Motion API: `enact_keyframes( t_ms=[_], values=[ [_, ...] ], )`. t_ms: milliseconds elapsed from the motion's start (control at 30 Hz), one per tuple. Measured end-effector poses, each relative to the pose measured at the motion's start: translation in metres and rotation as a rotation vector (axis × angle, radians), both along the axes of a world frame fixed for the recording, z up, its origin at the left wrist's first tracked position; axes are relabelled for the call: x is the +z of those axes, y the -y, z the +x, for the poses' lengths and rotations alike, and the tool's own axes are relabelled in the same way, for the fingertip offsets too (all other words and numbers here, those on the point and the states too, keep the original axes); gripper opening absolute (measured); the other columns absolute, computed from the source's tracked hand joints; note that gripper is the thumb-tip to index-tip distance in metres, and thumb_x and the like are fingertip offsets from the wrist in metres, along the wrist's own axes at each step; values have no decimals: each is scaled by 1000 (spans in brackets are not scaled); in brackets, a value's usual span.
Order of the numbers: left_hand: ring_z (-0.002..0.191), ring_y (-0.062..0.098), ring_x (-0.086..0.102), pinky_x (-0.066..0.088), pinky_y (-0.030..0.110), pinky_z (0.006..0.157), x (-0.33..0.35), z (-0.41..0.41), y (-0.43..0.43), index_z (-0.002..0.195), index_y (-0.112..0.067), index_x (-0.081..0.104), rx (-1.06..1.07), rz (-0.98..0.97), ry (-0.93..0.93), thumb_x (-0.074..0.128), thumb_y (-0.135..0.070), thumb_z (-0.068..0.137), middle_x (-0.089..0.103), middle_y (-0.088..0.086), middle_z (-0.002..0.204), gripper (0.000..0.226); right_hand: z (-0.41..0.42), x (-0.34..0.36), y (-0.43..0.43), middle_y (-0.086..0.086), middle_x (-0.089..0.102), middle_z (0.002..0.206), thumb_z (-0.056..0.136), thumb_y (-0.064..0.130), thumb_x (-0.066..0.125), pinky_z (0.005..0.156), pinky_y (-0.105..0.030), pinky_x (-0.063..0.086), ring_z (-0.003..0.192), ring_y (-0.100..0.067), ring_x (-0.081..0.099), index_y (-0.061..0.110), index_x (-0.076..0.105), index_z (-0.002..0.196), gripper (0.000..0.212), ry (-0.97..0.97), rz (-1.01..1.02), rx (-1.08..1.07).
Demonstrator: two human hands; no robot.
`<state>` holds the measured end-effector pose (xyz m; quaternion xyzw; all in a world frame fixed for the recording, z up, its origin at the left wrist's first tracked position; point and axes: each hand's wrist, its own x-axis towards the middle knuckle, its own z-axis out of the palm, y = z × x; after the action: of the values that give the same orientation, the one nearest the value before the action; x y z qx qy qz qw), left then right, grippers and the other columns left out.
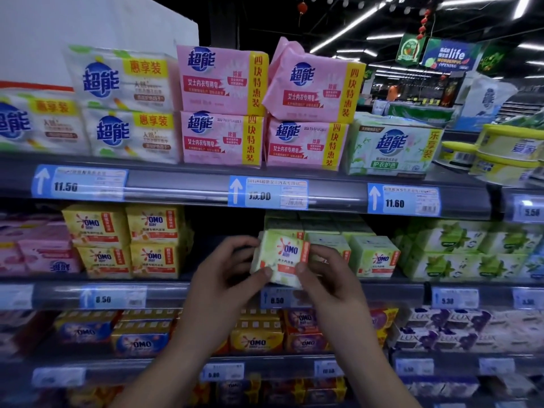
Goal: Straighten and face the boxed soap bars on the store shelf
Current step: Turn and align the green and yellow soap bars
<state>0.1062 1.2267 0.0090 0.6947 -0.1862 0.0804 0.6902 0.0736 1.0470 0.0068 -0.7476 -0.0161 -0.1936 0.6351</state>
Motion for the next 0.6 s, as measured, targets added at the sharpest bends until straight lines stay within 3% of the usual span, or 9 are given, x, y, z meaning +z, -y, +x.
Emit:
enact_keyframes(
  t_ms=[67, 133, 200, 333, 433, 600],
  values=[
    [112, 1, 69, 62, 32, 88, -4, 6, 3, 106, -36, 65, 67, 59, 63, 82, -18, 84, 74, -18, 115, 33, 4, -3, 2, 33, 69, 112, 100, 22, 66, 82, -14, 58, 105, 9, 66, 53, 63, 115, 34, -2, -30, 18],
    [116, -2, 66, 60, 29, 92, -9, 12, 9, 104, -35, 63, 140, 94, 107, 83, -13, 83, 73, -20, 115, 37, 7, -2, 3, 46, 63, 111, 102, 13, 63, 77, 0, 49, 106, 23, 58, 61, 56, 119, 51, -31, -66, 28],
    [115, -4, 65, 60, 29, 92, -13, 19, 14, 104, -34, 63, 201, 132, 143, 84, -13, 83, 73, -20, 114, 36, 13, -4, 4, 46, 60, 116, 103, 7, 61, 76, 5, 46, 105, 30, 53, 62, 53, 124, 60, -62, -91, 41],
    [107, -12, 65, 61, 22, 87, -20, 31, 18, 100, -33, 63, 273, 217, 166, 82, -8, 85, 72, -22, 106, 35, 17, -9, 3, 37, 48, 131, 104, 6, 58, 90, -4, 46, 107, 30, 48, 52, 46, 146, 63, -158, -121, 94],
    [102, -14, 66, 58, 15, 85, -26, 35, 18, 101, -39, 63, 276, 251, 168, 82, -7, 85, 72, -25, 103, 40, 17, -14, 3, 28, 49, 135, 103, 10, 59, 104, -17, 41, 113, 19, 49, 49, 44, 141, 56, -184, -100, 91],
    [100, -15, 65, 55, 7, 79, -28, 39, 17, 104, -33, 63, 298, 315, 192, 83, -8, 84, 70, -25, 100, 38, 18, -12, 0, 22, 54, 129, 103, 12, 61, 97, -13, 43, 102, 20, 50, 34, 48, 148, 52, -159, -134, 31]
  ],
)
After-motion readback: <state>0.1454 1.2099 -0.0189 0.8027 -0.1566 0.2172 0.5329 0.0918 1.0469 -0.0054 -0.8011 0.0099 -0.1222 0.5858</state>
